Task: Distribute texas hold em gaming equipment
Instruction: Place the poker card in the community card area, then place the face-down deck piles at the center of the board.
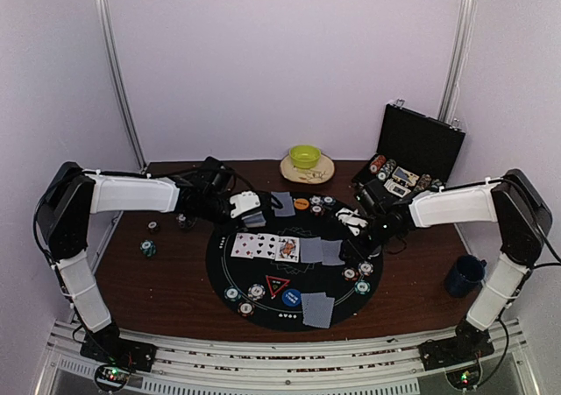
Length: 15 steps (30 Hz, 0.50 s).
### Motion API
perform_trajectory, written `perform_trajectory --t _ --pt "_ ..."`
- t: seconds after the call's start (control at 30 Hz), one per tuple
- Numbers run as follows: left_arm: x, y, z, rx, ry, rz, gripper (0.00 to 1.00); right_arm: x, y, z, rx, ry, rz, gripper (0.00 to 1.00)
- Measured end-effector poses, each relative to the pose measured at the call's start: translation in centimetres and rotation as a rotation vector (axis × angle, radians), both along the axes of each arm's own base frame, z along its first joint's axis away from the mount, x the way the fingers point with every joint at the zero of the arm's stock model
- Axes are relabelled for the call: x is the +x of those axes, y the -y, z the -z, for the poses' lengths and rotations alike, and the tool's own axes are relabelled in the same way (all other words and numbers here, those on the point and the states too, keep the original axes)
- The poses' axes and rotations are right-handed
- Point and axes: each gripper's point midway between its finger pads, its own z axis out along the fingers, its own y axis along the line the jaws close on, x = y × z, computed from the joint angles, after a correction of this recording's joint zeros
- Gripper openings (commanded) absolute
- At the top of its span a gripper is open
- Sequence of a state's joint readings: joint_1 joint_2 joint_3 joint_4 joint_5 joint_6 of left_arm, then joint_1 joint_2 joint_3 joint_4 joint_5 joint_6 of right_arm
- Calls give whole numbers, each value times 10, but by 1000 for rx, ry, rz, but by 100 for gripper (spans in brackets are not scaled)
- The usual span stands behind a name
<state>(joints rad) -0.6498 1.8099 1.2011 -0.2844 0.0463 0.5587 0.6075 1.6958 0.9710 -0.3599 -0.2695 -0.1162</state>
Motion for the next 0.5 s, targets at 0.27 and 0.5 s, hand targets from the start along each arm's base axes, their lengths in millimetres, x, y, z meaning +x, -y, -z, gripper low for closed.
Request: perform_trajectory --t 0.27,0.5 --pt "8 -11 0 1 0 -30 9 14 11 -29 -49 90 3 69" --pt "23 -32 -4 4 11 -108 8 52 27 -102 -12 279 79 100"
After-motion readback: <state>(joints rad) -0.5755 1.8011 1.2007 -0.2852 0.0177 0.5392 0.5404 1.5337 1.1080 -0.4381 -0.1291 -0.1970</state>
